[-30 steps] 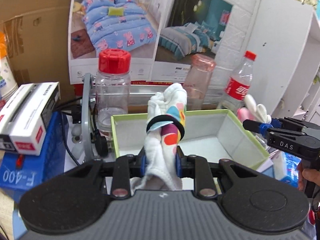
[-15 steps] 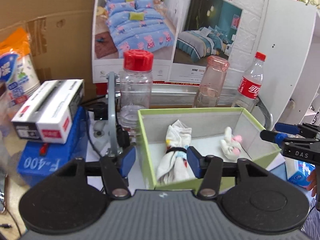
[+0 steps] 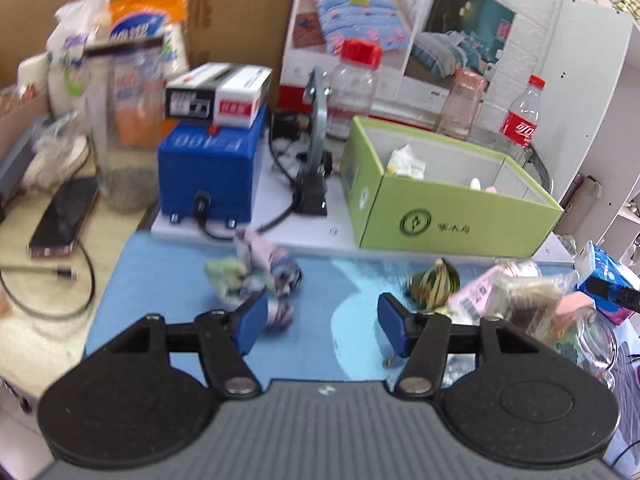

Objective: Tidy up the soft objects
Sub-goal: 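Withdraw both tools from the box back toward the table items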

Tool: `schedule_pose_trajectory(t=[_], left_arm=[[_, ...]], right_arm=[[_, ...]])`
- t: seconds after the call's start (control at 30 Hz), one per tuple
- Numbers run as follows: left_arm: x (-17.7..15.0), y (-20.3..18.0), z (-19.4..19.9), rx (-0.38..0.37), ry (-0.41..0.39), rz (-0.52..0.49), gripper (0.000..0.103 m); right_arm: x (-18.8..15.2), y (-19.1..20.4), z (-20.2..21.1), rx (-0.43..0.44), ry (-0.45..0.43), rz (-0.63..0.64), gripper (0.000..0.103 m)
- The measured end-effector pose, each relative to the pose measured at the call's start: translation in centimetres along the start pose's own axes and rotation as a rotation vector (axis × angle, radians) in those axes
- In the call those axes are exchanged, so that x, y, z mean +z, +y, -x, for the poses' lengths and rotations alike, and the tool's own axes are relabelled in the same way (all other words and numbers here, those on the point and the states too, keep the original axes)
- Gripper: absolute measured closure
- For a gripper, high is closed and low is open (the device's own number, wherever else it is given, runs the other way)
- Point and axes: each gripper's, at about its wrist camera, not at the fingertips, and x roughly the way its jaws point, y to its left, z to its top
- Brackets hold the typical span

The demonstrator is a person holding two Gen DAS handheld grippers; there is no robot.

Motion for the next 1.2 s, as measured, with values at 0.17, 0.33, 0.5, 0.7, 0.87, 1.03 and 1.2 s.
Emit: schedule_pose_trajectory(t=[0.17, 0.33, 0.5, 0.7, 0.87, 1.03, 1.2], left_arm=[[-0.7, 0.0, 1.0, 0.031, 0.0, 0.007, 0.043], [-0.8, -0.1, 0.9, 0.039, 0.001, 0.022, 0.042], [-1.1, -0.9, 0.1, 0.026, 0.021, -0.003, 0.042], [-1.3, -1.0, -0.5, 0.008, 0.035, -0.004, 0.042], [-1.5, -1.1, -0.6, 0.004, 0.043, -0.007, 0.042], [-1.7, -0.8, 0.0, 0.018, 0.035, -0.009, 0.042], [-1.9, 0.0, 0.1, 0.044, 0.037, -0.003, 0.04]], right_arm=[[0.8, -0.5, -1.8, -0.005, 0.003, -0.073, 0.051], [1.6, 1.1, -3.1, 0.1, 0.096, 0.038, 0.05], [0.4, -0.7, -4.6, 0.049, 0.207, 0.024, 0.049], [-2.5, -3.5, 0.0, -0.016, 0.245, 0.087, 0.047], [-5.5, -5.2, 3.9, -0.175, 0.27, 0.16, 0.047], [-6.5, -6.1, 8.1, -0.191, 0.125, 0.058, 0.046], [-10.7, -3.8, 12.3, 0.044, -0.017, -0.106, 0.045]])
